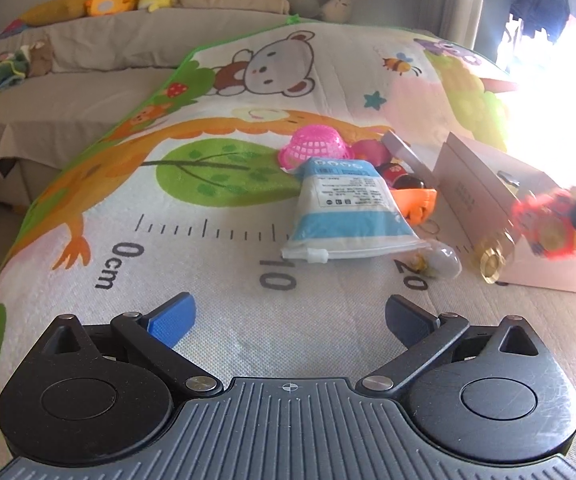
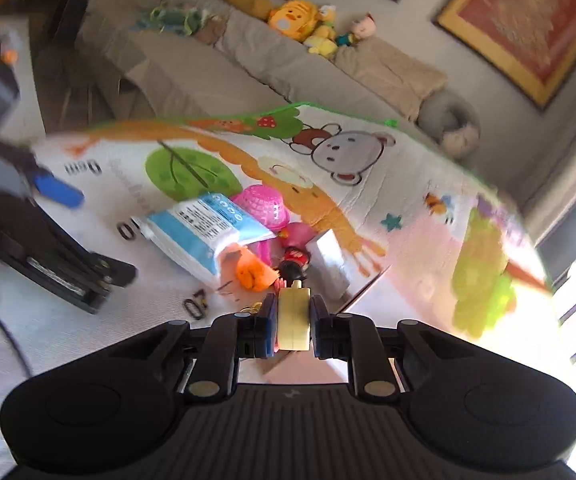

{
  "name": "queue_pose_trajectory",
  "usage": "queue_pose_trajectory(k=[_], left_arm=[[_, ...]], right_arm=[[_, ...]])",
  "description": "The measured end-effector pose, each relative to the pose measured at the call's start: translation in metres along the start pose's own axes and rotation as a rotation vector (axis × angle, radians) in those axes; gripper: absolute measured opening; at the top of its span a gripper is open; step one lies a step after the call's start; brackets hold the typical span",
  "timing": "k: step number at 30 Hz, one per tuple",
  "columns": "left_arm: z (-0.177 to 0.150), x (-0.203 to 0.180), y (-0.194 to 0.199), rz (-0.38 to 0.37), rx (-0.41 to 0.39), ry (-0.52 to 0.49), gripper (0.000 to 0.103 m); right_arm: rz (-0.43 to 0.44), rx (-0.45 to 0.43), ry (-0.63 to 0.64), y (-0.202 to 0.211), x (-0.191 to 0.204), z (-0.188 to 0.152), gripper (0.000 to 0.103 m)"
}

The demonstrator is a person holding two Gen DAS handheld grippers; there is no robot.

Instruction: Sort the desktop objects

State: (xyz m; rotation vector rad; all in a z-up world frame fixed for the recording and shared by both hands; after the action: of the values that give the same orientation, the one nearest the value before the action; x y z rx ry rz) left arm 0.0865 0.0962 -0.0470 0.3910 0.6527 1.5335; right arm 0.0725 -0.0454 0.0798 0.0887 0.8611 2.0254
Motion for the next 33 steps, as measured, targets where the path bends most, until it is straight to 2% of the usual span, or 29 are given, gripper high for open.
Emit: queue_pose_trajectory(k=[2, 3, 4, 5, 9, 12, 13, 16, 18, 19, 21, 24, 28, 31, 33], left_arm=[[0.000, -0.002, 0.000, 0.011, 0.001, -0.013, 0.103], [0.000, -0.004, 0.000, 0.020, 0.004, -0.025, 0.103], [0.000, -0.006, 0.000, 0.029, 0.006, -0.042, 0.103], [0.001, -0.008, -0.001, 0.036, 0.007, -0.059, 0.103], [0.001, -0.021, 0.002, 0.043, 0.007, -0.127, 0.103], [0.005, -0.043, 0.005, -0.014, -0.003, -0.169, 0.103], [0.006, -0.053, 0.006, -0.039, -0.008, -0.194, 0.103], [0.013, -0.086, 0.002, -0.091, -0.029, -0.264, 0.103], [0.017, -0.102, -0.006, -0.092, -0.036, -0.298, 0.102], [0.019, -0.109, -0.012, -0.086, -0.039, -0.315, 0.100], [0.021, -0.119, -0.025, -0.077, -0.021, -0.341, 0.078], [0.024, -0.126, -0.041, -0.052, -0.004, -0.355, 0.079], [0.025, -0.131, -0.049, -0.036, 0.004, -0.381, 0.073], [0.023, -0.132, -0.050, -0.018, 0.011, -0.397, 0.060], [0.019, -0.131, -0.047, -0.012, 0.017, -0.409, 0.044]], right_arm=[[0.112, 0.026, -0.213, 0.020, -0.020, -0.019, 0.016], [0.134, 0.034, -0.287, 0.023, -0.031, -0.031, 0.016], [0.125, 0.043, -0.341, 0.024, -0.041, -0.045, 0.016], [0.072, 0.053, -0.388, 0.025, -0.054, -0.064, 0.017], [-0.127, 0.083, -0.499, 0.026, -0.096, -0.119, 0.042], [-0.223, 0.069, -0.520, 0.031, -0.114, -0.146, 0.063], [-0.226, 0.061, -0.524, 0.033, -0.115, -0.152, 0.071], [-0.170, 0.038, -0.557, 0.035, -0.109, -0.163, 0.086], [-0.134, 0.027, -0.566, 0.036, -0.100, -0.168, 0.089], [-0.124, 0.024, -0.569, 0.036, -0.096, -0.170, 0.090], [-0.107, 0.021, -0.588, 0.035, -0.089, -0.175, 0.096], [-0.080, 0.030, -0.613, 0.036, -0.079, -0.182, 0.101], [-0.066, 0.036, -0.609, 0.034, -0.071, -0.188, 0.103], [-0.072, 0.035, -0.600, 0.033, -0.070, -0.188, 0.103], [-0.076, 0.034, -0.599, 0.034, -0.069, -0.189, 0.103]])
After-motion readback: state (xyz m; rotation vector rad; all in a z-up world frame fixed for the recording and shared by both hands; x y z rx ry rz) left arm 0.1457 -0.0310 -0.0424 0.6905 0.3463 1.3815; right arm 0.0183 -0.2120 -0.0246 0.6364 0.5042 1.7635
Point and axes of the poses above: each gripper's, at about its wrist camera, not at the fingertips, and y roughly against the way its jaws point, x to its left, z to its top, the point moved 9 cm from there along -y, roughly the way its jaws point, and after that the axes turned 1 degree about -y, right-handed, at the moved point
